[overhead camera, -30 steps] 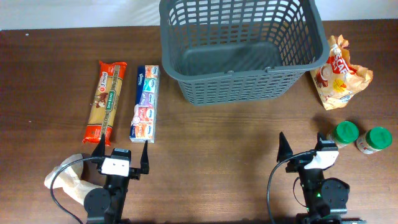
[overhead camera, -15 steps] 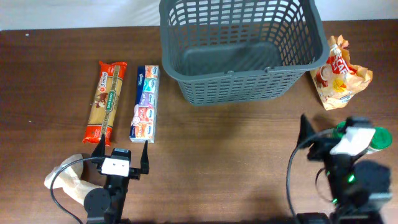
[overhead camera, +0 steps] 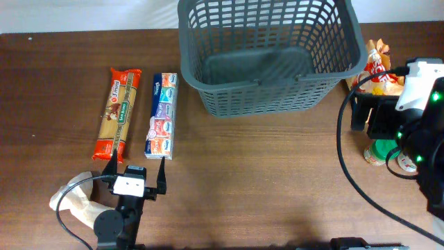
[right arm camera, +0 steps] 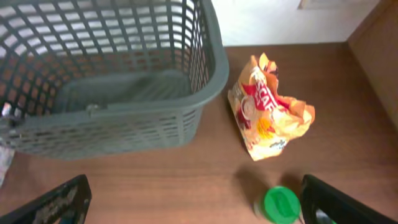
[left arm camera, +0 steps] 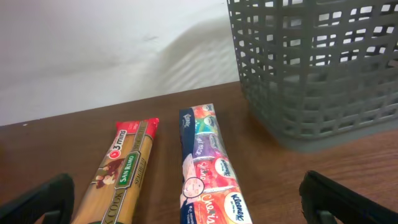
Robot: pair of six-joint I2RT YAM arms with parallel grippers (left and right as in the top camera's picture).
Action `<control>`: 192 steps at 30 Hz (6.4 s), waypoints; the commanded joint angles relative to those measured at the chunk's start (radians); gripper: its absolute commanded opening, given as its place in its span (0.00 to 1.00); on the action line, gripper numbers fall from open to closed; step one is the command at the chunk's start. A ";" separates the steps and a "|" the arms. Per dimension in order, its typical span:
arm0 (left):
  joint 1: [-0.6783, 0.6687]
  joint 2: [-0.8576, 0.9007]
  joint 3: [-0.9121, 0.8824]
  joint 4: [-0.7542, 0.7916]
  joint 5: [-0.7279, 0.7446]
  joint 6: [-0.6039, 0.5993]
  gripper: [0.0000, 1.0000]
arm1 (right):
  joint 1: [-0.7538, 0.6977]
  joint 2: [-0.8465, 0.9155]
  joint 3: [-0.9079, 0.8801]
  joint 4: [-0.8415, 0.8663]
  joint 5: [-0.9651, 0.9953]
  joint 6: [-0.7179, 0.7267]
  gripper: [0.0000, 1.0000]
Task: Pack container
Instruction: 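Move the right gripper over the nearer green-lidded jar, then lower the right gripper and close it around the green-lidded jar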
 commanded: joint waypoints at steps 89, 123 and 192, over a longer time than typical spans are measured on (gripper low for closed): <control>0.005 0.033 -0.008 -0.003 -0.004 0.002 0.99 | -0.542 0.656 -0.168 -0.080 0.027 0.706 0.99; 0.005 0.033 -0.008 -0.003 -0.004 0.002 0.99 | -0.431 0.690 -0.282 0.060 0.021 0.618 0.99; 0.005 0.033 -0.008 -0.003 -0.003 0.001 0.99 | -0.484 0.777 -0.317 0.133 0.058 0.455 0.99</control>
